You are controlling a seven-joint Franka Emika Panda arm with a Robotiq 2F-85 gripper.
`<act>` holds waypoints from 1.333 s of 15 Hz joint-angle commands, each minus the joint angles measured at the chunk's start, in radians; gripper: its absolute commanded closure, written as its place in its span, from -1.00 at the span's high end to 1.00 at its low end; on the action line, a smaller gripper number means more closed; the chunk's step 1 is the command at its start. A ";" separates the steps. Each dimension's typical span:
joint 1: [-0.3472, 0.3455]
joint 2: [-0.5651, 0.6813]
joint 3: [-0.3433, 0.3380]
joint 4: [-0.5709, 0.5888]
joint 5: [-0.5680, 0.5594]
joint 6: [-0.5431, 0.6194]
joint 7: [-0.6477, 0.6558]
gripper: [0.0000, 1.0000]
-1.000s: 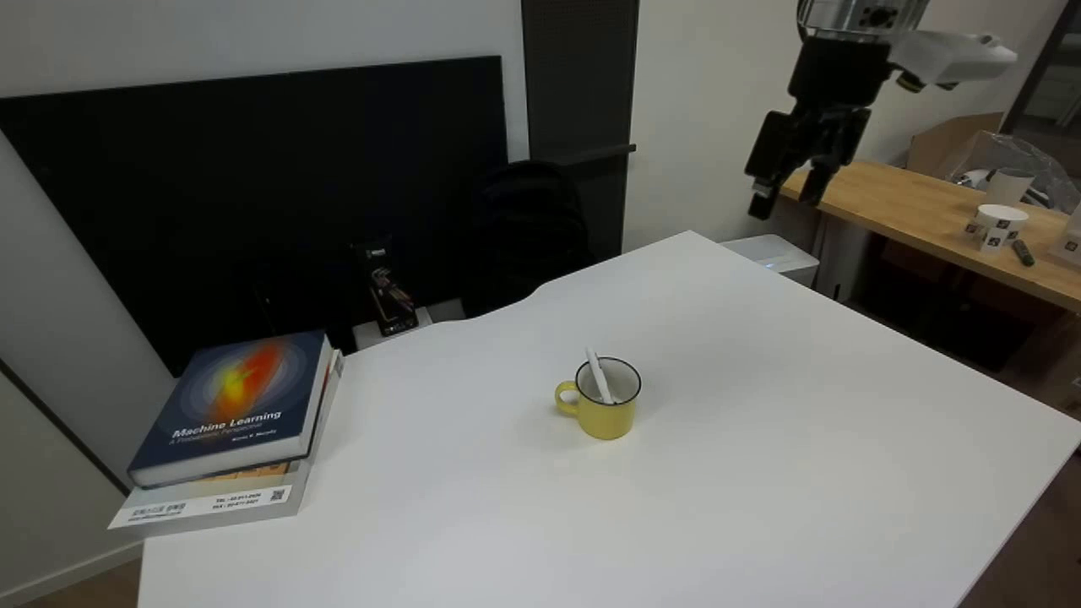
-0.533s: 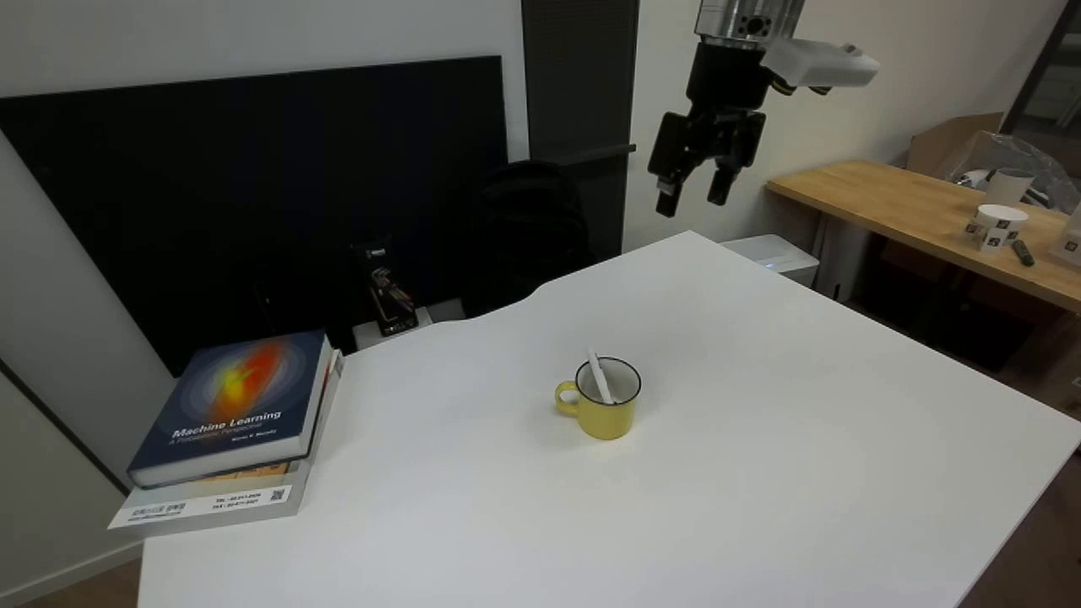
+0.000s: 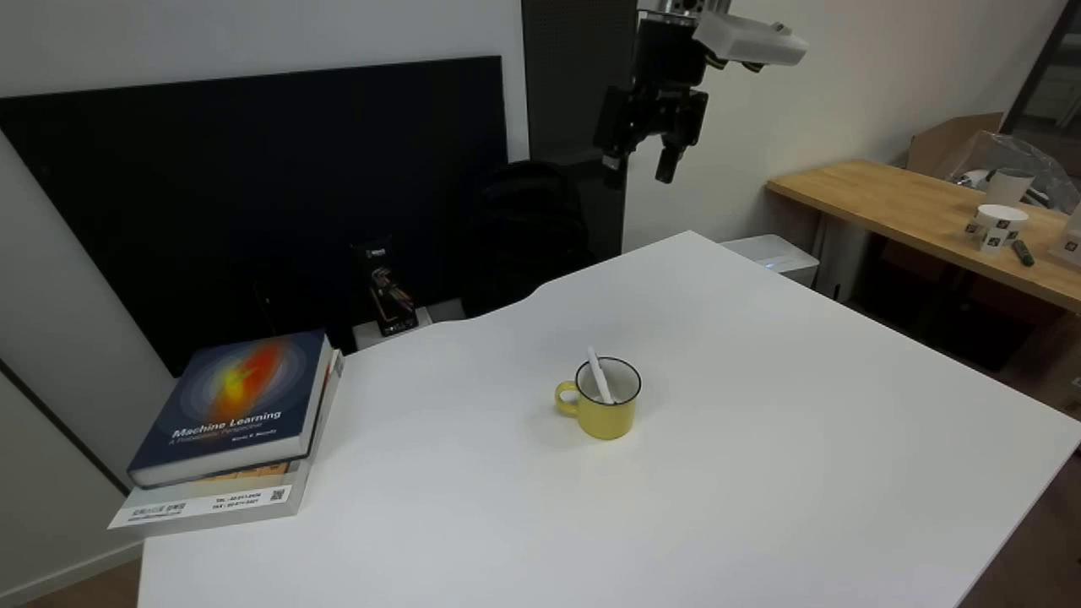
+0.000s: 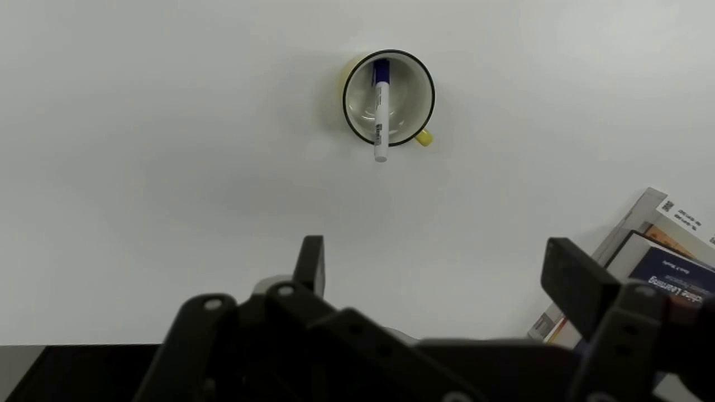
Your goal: Remove the marker from the mug and put it on the table
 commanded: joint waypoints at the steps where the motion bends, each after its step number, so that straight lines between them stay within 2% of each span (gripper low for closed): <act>1: -0.005 0.098 -0.001 0.099 -0.034 -0.022 0.043 1.00; 9: -0.027 0.238 0.015 0.159 -0.029 -0.013 0.027 1.00; 20: -0.039 0.321 0.046 0.147 -0.012 0.155 0.038 1.00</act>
